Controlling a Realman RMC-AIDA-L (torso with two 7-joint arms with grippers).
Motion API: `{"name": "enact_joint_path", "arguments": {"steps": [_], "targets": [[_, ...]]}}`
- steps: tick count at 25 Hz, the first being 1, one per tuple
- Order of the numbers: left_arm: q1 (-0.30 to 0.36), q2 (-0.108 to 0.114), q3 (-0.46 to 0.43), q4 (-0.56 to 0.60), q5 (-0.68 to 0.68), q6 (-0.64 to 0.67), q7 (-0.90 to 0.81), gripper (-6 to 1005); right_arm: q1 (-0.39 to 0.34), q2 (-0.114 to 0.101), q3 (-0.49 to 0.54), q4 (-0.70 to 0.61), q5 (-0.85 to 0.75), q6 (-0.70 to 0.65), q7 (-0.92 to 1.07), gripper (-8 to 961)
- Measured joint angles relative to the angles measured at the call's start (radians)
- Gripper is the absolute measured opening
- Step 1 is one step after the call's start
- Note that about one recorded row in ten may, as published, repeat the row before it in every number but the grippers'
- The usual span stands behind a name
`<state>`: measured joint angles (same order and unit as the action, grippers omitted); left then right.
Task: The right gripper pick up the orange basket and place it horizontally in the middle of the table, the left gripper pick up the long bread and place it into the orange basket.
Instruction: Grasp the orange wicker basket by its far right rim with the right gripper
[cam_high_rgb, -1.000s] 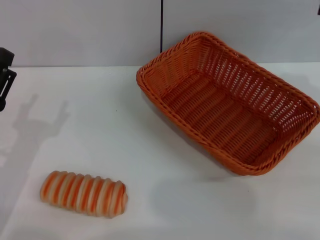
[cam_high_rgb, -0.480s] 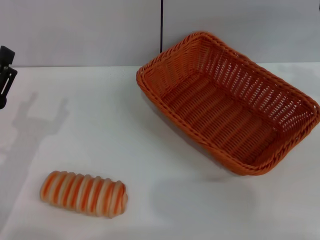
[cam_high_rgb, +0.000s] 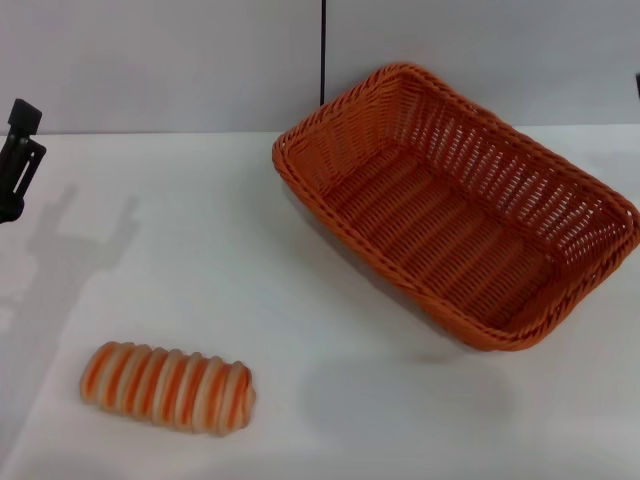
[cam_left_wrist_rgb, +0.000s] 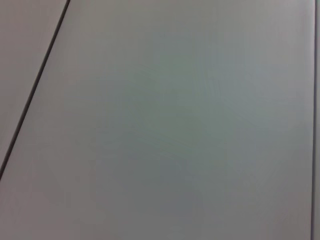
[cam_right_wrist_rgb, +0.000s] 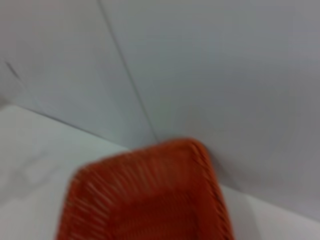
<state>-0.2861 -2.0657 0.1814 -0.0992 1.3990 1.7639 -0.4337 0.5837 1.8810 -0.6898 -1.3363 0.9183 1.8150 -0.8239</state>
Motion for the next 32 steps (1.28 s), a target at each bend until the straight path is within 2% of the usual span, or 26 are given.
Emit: {"name": "enact_joint_path", "arguments": {"steps": [3,9,12,21,28,32], "targets": [[0.003,0.0,0.0,0.0,0.0,0.001,-0.001,843,0.015,0.005,-0.001,0.042,-0.116,-0.009,-0.011,694],[-0.002,-0.001,0.001,-0.001,0.0,-0.002,-0.002,843,0.033,0.016,-0.002,0.126,-0.195,-0.025,-0.044,694],[-0.005,-0.001,0.001,-0.001,0.0,-0.005,-0.002,843,0.035,0.026,-0.002,0.168,-0.215,-0.056,-0.057,693],[0.004,-0.001,0.001,-0.002,0.0,-0.006,-0.002,843,0.044,0.034,-0.008,0.226,-0.229,-0.09,-0.076,693],[0.02,-0.001,0.003,-0.002,0.002,-0.003,-0.012,843,0.047,0.056,-0.071,0.247,-0.231,-0.126,-0.084,693],[0.027,-0.001,0.003,-0.002,0.002,-0.002,-0.013,843,0.047,0.058,-0.077,0.261,-0.231,-0.139,-0.084,694]]}}
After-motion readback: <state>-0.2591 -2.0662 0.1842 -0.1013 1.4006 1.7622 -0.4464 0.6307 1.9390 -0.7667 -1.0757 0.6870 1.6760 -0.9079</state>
